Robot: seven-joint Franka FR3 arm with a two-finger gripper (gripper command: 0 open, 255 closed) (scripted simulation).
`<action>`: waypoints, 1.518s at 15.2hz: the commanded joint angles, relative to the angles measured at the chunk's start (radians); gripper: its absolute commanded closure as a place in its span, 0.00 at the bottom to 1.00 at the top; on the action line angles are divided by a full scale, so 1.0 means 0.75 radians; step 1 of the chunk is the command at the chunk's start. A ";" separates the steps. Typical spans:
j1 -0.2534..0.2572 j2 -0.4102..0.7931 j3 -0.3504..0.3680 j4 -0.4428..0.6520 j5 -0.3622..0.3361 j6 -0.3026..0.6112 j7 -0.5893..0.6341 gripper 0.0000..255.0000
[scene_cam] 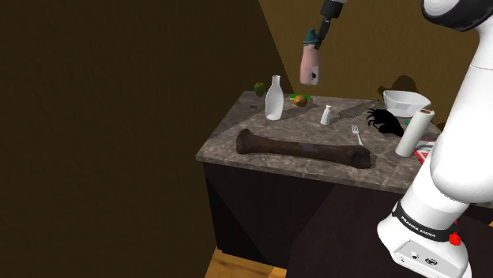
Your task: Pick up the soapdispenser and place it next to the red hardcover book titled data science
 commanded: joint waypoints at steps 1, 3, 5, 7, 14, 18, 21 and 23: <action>-0.008 0.018 -0.003 0.058 0.011 -0.043 0.002 1.00; -0.018 0.036 -0.006 0.115 0.023 -0.086 0.004 1.00; -0.029 0.056 -0.009 0.175 0.036 -0.131 0.004 1.00; -0.015 -0.003 -0.011 0.118 0.001 -0.122 0.006 1.00; 0.010 -0.415 0.018 -0.277 -0.242 -0.056 0.034 1.00; -0.033 -0.617 0.050 -0.439 -0.346 -0.068 0.040 1.00; -0.075 -0.755 0.068 -0.537 -0.411 -0.094 0.035 1.00; -0.107 -0.841 0.078 -0.593 -0.449 -0.118 0.025 1.00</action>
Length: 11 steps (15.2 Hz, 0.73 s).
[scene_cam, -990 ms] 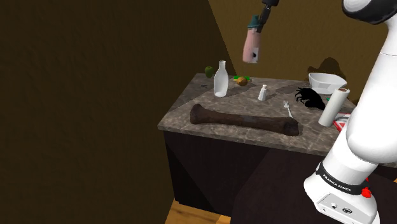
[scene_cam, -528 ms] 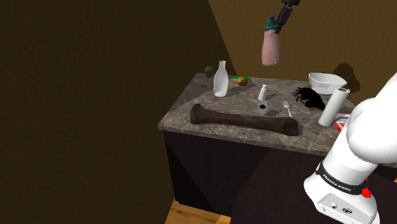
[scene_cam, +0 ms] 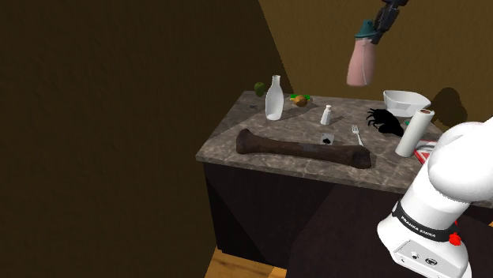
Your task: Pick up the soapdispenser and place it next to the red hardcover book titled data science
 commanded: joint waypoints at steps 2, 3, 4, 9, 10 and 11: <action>-0.051 -0.132 0.013 -0.084 -0.058 -0.039 -0.018 1.00; -0.068 -0.172 0.015 -0.106 -0.074 -0.056 -0.026 1.00; -0.085 -0.210 0.017 -0.125 -0.090 -0.073 -0.035 1.00; -0.171 -0.387 0.014 -0.199 -0.165 -0.170 -0.094 1.00; -0.188 -0.419 0.011 -0.209 -0.180 -0.192 -0.108 1.00; -0.208 -0.458 0.007 -0.219 -0.198 -0.220 -0.128 1.00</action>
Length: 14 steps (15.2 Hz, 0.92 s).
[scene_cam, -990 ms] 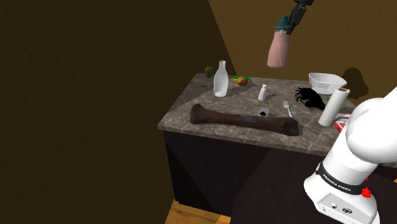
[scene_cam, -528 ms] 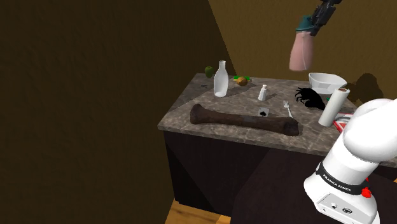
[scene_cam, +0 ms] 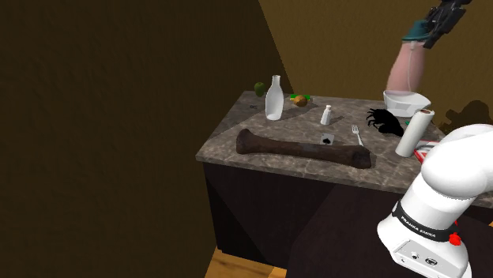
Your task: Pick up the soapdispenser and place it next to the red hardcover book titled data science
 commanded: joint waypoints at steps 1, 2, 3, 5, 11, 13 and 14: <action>-0.025 -0.048 -0.007 -0.035 -0.023 -0.012 -0.021 1.00; -0.029 -0.057 -0.010 -0.059 -0.028 0.003 -0.021 1.00; -0.033 -0.066 -0.012 -0.082 -0.032 0.018 -0.021 1.00; -0.040 -0.082 -0.018 -0.127 -0.041 0.047 -0.022 1.00; -0.062 -0.125 -0.039 -0.258 -0.069 0.136 -0.026 1.00; -0.069 -0.137 -0.047 -0.300 -0.079 0.166 -0.027 1.00; -0.073 -0.143 -0.052 -0.320 -0.084 0.181 -0.028 1.00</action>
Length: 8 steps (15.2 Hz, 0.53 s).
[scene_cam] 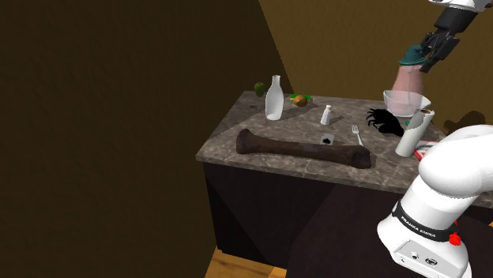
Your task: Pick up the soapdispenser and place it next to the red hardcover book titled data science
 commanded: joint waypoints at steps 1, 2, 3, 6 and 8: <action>-0.006 -0.011 -0.007 -0.042 -0.009 0.032 0.001 1.00; -0.010 -0.017 -0.011 -0.062 -0.014 0.046 0.000 1.00; -0.013 -0.022 -0.016 -0.082 -0.019 0.061 -0.001 1.00; -0.023 -0.035 -0.032 -0.140 -0.035 0.106 -0.004 1.00; -0.030 -0.043 -0.044 -0.178 -0.046 0.137 -0.007 1.00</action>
